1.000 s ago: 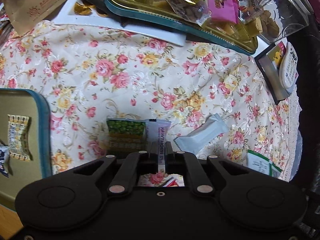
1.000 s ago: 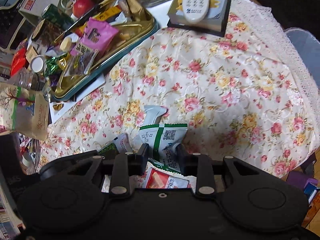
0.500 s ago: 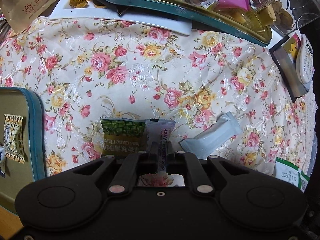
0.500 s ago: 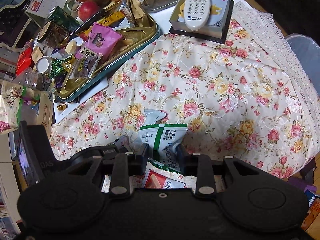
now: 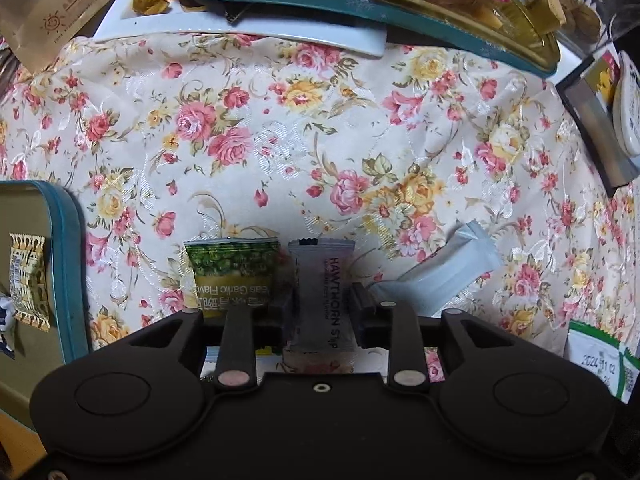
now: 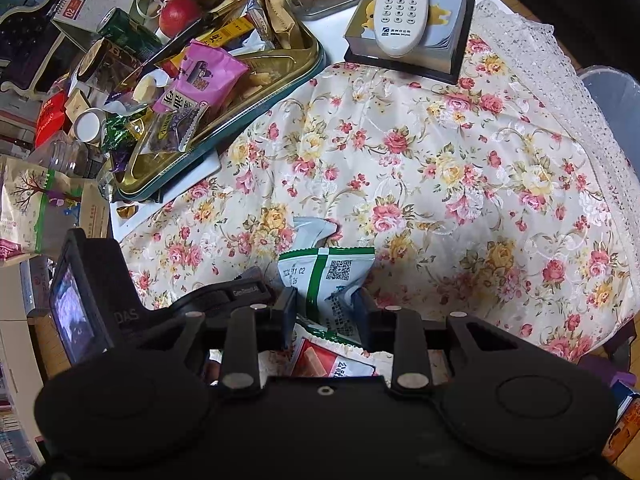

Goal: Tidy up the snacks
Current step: 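Grasp the green-white QR packet with the right gripper while the left holds the hawthorn strip, then lift and carry the hawthorn strip and QR packet over the gold tray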

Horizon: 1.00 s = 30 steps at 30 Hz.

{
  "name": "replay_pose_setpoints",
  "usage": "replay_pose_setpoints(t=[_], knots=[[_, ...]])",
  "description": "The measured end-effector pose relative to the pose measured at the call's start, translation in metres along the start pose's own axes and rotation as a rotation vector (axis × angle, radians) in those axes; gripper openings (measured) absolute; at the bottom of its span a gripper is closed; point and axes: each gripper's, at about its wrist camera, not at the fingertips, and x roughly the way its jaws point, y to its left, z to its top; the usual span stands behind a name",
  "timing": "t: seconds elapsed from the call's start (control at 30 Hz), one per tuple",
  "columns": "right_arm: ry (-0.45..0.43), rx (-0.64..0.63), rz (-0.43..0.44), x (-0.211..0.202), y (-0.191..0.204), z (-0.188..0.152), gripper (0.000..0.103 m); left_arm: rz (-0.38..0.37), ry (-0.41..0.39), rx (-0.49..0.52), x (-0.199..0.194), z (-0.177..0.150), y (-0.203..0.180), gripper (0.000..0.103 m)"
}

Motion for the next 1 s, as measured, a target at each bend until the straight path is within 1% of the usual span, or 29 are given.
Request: replay_pose_setpoints(t=[0.17,0.27,0.3,0.4,0.77,1.0], knots=[[-0.002,0.0,0.0,-0.002,0.0,0.0,0.033,0.028,-0.003,0.031,0.002,-0.003,-0.006,0.038],[-0.004,0.001,0.001,-0.003,0.0,0.0,0.033,0.024,0.004,0.028,0.003,-0.003,-0.007,0.034],[-0.005,0.001,0.0,-0.004,0.0,0.0,0.033,0.025,0.005,0.027,0.004,-0.004,-0.01,0.028],[-0.006,-0.008,-0.001,-0.006,0.002,-0.001,0.033,0.025,0.003,0.027,0.001,-0.005,-0.01,0.027],[-0.023,-0.032,-0.009,-0.012,0.012,-0.005,0.033,0.023,-0.053,0.013,-0.047,-0.008,0.004,0.027],[-0.011,-0.036,0.0,-0.011,0.02,-0.006,0.033,0.085,-0.125,0.032,-0.082,-0.013,0.024,0.027]])
